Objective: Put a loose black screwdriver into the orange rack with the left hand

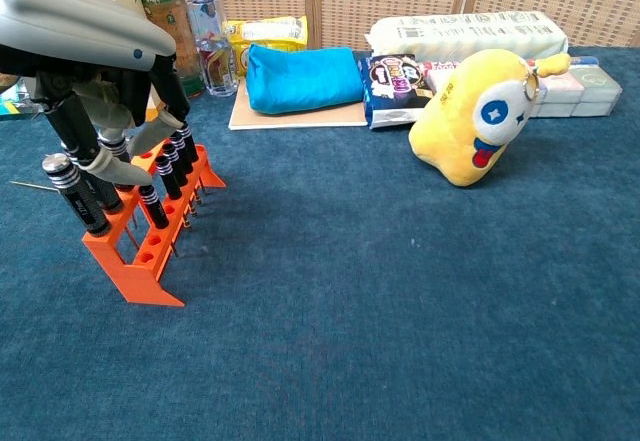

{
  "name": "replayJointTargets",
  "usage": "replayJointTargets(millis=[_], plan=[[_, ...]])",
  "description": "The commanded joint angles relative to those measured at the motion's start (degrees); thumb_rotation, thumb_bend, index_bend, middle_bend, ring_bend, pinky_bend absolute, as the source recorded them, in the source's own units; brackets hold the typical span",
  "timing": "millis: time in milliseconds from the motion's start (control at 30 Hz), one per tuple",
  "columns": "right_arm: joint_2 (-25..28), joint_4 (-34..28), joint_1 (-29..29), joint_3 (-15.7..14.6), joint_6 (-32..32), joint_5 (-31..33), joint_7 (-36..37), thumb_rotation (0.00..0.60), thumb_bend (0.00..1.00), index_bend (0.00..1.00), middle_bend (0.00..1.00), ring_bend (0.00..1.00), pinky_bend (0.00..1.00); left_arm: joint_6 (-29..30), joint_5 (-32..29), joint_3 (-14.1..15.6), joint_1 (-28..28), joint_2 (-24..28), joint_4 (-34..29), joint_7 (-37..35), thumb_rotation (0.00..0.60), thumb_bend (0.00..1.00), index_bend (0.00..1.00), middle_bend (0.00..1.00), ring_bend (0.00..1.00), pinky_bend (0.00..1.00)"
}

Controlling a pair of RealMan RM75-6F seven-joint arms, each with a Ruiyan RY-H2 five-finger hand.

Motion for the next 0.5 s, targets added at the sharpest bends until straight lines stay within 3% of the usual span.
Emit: replayJointTargets(millis=[33,500], plan=[[-0.1,-0.1,0.1,-0.1,-0.2,-0.1,-0.1,0.600,0.01,0.12,0.00,0.00,0.00,0.4,-0.5,0.5,-0.2,0.5,0.3,0.6,0.390,0.28,0.63,0.91,0.89,0.98],[-0.2,-0.1,0.2,0.0,-0.6,0.2,-0.4,0.600,0.01,0.12,0.00,0.00,0.00,1.3,-0.8,1.2,-0.3,1.5,0.6,0.5,0.417,0.28,0.63,0.91,0.89,0.98]])
